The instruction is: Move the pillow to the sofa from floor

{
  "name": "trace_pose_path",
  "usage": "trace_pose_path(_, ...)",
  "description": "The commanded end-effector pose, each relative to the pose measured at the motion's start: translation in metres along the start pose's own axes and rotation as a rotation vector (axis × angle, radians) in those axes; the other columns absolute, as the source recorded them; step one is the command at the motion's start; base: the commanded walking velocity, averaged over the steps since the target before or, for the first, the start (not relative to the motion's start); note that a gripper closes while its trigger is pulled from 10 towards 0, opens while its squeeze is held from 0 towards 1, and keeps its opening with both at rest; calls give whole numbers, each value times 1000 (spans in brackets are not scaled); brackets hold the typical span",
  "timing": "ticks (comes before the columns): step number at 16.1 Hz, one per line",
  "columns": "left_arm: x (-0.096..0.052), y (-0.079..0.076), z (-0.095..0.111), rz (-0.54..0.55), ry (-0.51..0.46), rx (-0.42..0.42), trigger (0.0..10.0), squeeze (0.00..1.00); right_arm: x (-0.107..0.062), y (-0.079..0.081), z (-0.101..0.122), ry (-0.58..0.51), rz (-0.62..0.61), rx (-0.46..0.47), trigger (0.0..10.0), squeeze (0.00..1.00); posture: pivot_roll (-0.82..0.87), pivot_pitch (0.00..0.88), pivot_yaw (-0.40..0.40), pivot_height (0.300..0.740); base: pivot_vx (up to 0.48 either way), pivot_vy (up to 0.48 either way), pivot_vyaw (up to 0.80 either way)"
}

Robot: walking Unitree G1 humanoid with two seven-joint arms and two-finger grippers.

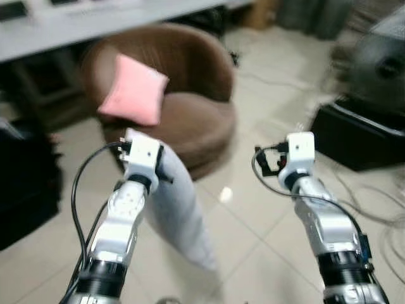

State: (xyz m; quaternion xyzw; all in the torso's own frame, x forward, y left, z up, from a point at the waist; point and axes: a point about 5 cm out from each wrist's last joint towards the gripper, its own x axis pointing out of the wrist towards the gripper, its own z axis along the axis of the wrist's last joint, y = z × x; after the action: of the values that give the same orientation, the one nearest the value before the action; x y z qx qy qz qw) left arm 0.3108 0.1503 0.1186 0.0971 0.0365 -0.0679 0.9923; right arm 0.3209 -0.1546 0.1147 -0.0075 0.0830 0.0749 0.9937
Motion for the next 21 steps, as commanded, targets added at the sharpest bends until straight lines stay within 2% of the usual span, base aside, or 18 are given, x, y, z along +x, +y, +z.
trace_pose_path(1, 1, 11, 15, 41, -68, 13, 10000, 0, 1, 3, 1, 2, 2, 17, 10000, 0, 30, 0, 42, 740, 0, 0, 0)
trace_pose_path(10, 2, 10, 21, 6, -104, 18, 10000, 0, 2, 0, 1, 0, -25, 25, 10000, 0, 22, 0, 51, 740, 0, 0, 0)
trace_pose_path(15, 2, 8, 21, -5, -108, 25, 10000, 0, 2, -1, 0, 5, -31, 46, 10000, 0, 22, 0, 51, 740, 286, 0, -594)
trace_pose_path(21, 4, 9, 21, -7, -109, 33, 10000, 0, 4, 1, 0, 2, -24, 25, 10000, 0, 24, 0, 54, 740, 291, 0, 0)
